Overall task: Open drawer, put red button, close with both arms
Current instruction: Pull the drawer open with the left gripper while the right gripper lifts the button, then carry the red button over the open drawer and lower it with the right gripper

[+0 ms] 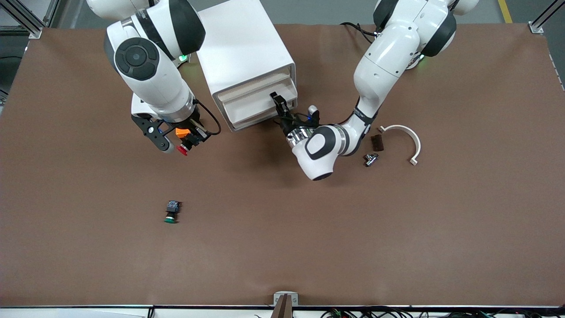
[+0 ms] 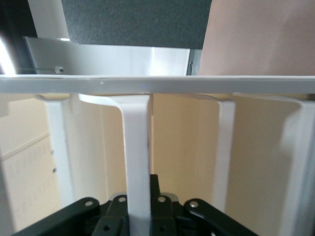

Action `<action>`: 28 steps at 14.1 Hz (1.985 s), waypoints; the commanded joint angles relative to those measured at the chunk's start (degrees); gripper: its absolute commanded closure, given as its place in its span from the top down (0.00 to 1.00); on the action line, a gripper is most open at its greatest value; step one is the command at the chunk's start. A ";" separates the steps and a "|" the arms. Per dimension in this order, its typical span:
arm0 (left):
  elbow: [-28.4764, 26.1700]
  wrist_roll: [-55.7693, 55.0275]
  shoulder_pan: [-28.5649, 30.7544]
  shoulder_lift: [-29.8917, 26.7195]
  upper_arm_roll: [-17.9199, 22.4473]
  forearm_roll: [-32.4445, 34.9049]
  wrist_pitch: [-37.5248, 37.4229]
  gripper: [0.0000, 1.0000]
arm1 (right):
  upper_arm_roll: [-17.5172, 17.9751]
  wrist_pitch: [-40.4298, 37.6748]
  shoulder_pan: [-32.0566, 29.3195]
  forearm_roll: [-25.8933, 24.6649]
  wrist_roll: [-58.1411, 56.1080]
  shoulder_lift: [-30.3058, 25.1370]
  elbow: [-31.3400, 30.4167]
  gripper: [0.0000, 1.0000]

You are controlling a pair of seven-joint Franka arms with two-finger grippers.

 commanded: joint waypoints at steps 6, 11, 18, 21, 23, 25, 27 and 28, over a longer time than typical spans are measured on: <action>0.89 -0.21 8.10 0.50 -0.10 -2.96 0.25 0.07 | -0.21 8.61 6.39 0.14 12.22 0.25 -3.32 0.00; 0.89 -0.12 9.25 0.59 0.17 -2.61 0.78 0.21 | -0.13 11.89 13.61 3.99 23.66 2.00 -3.51 0.00; 2.91 6.90 11.00 0.06 0.43 -2.52 1.30 0.99 | -0.21 16.19 18.98 11.99 29.91 6.66 -3.51 0.00; 4.84 13.65 13.46 -0.03 0.52 -2.34 1.22 1.00 | -0.21 18.30 22.05 12.27 33.77 9.03 -3.51 0.00; 7.56 18.31 14.00 -0.12 0.69 0.80 1.22 0.99 | -0.21 18.75 23.37 12.27 35.88 10.00 -3.59 0.00; 10.28 27.43 14.00 -0.12 0.69 4.32 1.22 0.99 | -0.21 18.57 24.51 12.18 37.82 10.44 -3.77 0.00; 12.05 37.97 13.47 -0.20 2.96 5.57 1.30 0.99 | -0.21 18.74 25.13 12.18 38.35 10.27 -5.60 0.00; 12.75 43.07 12.86 -0.81 4.46 5.83 1.30 0.99 | -0.30 18.75 25.40 12.09 38.35 10.27 -5.88 0.00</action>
